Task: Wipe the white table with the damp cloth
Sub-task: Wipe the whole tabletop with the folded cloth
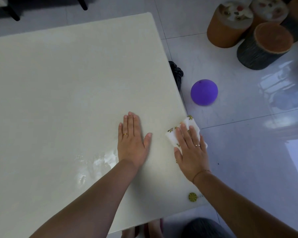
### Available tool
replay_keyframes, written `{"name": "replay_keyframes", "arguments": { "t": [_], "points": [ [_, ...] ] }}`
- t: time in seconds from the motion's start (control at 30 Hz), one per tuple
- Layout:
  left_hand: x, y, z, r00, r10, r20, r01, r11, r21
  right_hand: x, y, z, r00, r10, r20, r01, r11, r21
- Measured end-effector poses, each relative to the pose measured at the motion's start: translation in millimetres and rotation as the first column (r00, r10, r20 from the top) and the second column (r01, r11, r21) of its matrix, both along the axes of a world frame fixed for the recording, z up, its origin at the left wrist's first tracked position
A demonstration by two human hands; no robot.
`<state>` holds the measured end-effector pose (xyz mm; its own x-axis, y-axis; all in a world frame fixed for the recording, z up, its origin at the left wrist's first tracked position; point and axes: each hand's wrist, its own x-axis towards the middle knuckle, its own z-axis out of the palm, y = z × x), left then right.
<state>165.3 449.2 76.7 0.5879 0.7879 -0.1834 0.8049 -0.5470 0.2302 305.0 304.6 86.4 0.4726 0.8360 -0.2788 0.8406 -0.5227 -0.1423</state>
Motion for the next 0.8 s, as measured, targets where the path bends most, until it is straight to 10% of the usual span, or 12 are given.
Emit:
{"name": "replay_keyframes", "arguments": {
  "t": [0.1, 0.3, 0.5, 0.7, 0.8],
  "points": [
    [-5.3, -18.8, 5.9, 0.999, -0.036, 0.031, 0.036, 0.999, -0.01, -34.3, -7.7, 1.5, 0.99, -0.136, 0.033, 0.137, 0.99, -0.024],
    [-23.2, -57.9, 4.8, 0.996, -0.083, 0.011, 0.083, 0.994, -0.065, -39.7, -49.2, 1.8, 0.986, 0.131, 0.1, -0.132, 0.991, -0.002],
    [-34.2, -50.2, 3.9, 0.985, -0.175, -0.008, 0.173, 0.981, -0.09, -78.4, -58.8, 0.7, 0.94, -0.338, 0.04, 0.338, 0.941, 0.0],
    [-38.3, -51.9, 10.3, 0.978, -0.209, -0.015, 0.207, 0.974, -0.093, -85.6, -91.5, 5.2, 0.994, -0.102, 0.031, 0.101, 0.994, 0.033],
    [-47.2, -64.9, 12.6, 0.962, -0.274, 0.003, 0.274, 0.959, -0.072, -76.6, -105.8, 2.9, 0.953, -0.301, 0.014, 0.301, 0.953, 0.025]
  ]
}}
